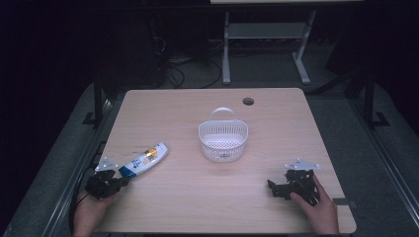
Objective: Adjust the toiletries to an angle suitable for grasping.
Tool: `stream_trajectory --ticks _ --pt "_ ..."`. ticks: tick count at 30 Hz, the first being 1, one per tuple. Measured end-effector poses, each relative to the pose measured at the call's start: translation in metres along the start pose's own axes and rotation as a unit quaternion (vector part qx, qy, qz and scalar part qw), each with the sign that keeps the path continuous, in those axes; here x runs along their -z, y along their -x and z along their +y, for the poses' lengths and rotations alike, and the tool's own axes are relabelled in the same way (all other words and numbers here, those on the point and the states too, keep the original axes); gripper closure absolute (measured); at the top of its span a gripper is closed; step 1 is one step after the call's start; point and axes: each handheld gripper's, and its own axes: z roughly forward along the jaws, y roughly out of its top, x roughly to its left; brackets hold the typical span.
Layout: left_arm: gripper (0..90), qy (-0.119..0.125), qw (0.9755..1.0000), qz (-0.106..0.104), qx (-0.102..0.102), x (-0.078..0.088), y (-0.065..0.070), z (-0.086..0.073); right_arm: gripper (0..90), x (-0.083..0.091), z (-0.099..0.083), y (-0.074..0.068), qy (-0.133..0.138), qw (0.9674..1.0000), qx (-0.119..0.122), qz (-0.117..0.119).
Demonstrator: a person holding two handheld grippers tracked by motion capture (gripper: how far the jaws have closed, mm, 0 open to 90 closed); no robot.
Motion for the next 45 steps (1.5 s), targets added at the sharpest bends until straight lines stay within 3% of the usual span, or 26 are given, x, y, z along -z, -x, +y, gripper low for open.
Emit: stream_trajectory --ticks 5,8,12,17,22,30,39,45 --pt "89.9 0.003 1.0 -0.004 0.002 0.001 -0.001 0.0 0.0 0.0 0.0 0.0 0.0 1.0 0.0 0.0" --pt "89.9 0.013 0.9998 -0.017 -0.001 0.004 0.004 0.006 0.0 0.0 0.0 0.0 0.0 1.0 0.0 0.0" --pt "89.9 0.034 0.9991 -0.021 -0.015 0.009 0.009 0.025 0.0 0.0 0.0 0.0 0.0 1.0 0.0 0.0" --pt "89.9 0.04 0.9986 -0.018 -0.029 0.007 0.009 0.044 0.0 0.0 0.0 0.0 0.0 1.0 0.001 0.0" --pt "89.9 0.047 0.9979 -0.023 -0.037 -0.007 0.004 0.075 0.0 0.0 0.0 0.0 0.0 1.0 0.001 0.0" --pt "89.9 0.043 0.9979 -0.024 -0.042 -0.03 -0.004 0.11 0.0 0.0 0.0 0.0 0.0 1.0 0.001 0.0" --pt "89.9 0.033 0.9983 -0.024 -0.042 -0.054 -0.009 0.134 0.0 0.0 0.0 0.0 0.0 1.0 0.001 0.0" --pt "89.9 0.002 0.9988 -0.018 -0.045 -0.077 -0.015 0.144 0.0 0.0 0.0 0.0 0.0 1.0 0.001 0.0"
